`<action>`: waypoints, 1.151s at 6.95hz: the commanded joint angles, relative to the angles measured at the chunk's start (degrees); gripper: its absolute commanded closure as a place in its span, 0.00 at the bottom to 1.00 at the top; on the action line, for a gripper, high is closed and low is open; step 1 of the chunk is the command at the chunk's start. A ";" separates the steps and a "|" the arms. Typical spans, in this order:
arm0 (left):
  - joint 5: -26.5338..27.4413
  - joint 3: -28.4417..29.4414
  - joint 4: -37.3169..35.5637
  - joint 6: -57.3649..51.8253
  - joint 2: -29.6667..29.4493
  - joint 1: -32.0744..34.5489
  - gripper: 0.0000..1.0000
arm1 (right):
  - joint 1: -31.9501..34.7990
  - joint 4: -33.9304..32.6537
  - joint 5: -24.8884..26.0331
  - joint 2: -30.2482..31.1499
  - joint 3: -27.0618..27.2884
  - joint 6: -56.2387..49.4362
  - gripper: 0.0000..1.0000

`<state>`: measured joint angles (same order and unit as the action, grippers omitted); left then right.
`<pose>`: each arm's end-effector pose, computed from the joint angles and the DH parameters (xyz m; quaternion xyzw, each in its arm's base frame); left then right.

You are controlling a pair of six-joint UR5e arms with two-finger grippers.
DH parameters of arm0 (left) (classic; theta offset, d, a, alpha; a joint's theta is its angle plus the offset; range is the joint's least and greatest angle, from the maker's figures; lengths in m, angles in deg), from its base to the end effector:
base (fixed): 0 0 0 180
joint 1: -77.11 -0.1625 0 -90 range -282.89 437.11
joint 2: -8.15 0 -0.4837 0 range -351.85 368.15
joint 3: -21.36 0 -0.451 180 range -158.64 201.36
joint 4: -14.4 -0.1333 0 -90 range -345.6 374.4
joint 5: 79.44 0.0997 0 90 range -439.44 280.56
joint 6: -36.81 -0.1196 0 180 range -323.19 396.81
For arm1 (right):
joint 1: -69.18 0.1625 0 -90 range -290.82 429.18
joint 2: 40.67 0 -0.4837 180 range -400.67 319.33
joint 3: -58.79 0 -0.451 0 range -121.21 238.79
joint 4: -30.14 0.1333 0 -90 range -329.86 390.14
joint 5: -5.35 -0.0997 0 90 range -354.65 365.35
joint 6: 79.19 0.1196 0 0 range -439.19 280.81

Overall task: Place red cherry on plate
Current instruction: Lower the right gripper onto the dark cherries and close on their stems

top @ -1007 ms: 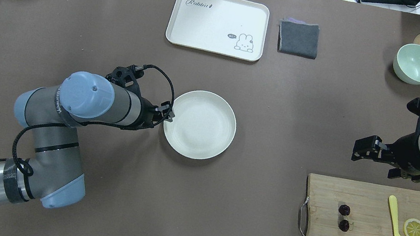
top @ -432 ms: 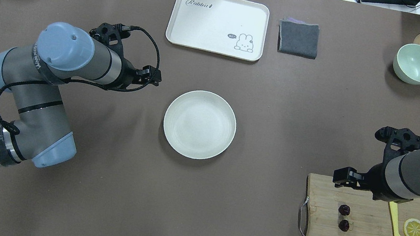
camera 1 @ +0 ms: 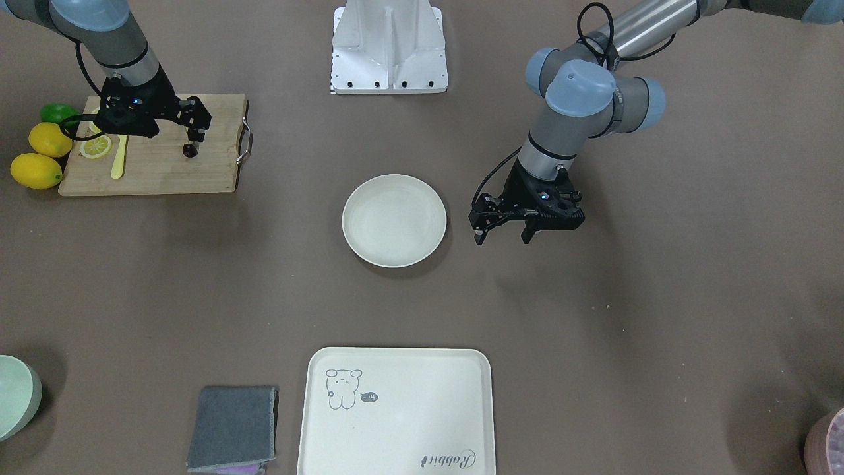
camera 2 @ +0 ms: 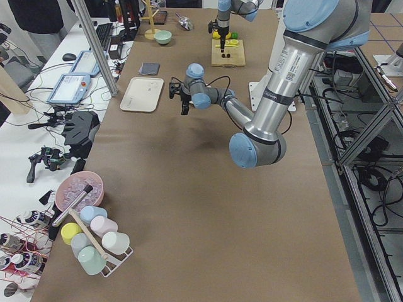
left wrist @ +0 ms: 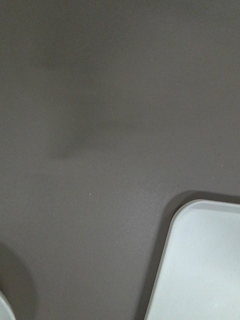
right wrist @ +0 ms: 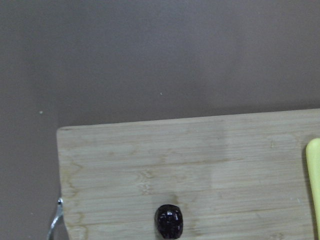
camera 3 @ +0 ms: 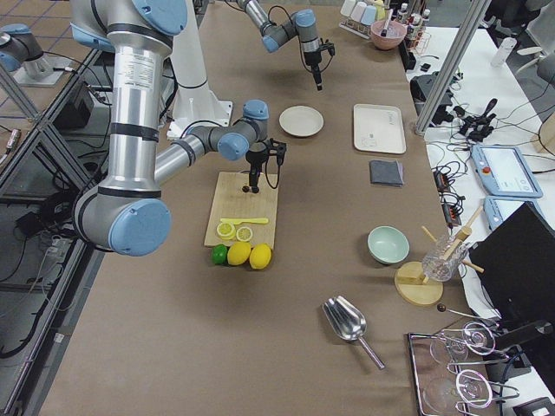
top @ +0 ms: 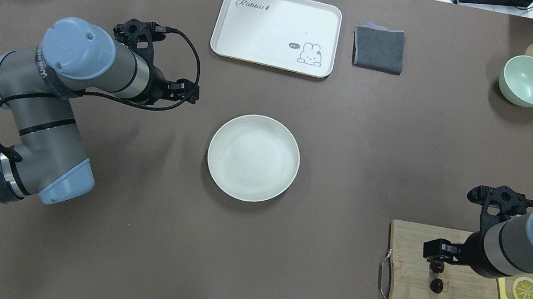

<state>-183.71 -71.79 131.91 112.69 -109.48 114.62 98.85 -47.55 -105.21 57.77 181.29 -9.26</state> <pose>0.5419 -0.5468 0.3364 0.1128 0.4823 -0.1164 0.8609 -0.3784 -0.3206 0.4881 -0.0247 -0.3499 0.0227 0.9362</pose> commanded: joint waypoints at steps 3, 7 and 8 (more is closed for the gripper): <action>0.04 -0.02 0.00 -0.21 0.12 0.55 0.02 | -3.99 7.11 0.17 3.34 -1.74 0.73 0.02; 0.04 -0.02 0.00 -0.03 0.21 0.55 0.02 | -5.06 7.11 1.14 2.99 -1.39 1.96 0.92; 0.12 -0.02 0.00 -0.03 0.21 0.55 0.02 | -4.80 7.11 1.22 2.99 -1.04 1.96 0.99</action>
<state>-183.63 -71.81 131.91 112.63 -109.27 115.17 93.90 -40.44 -104.09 60.81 179.92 -7.32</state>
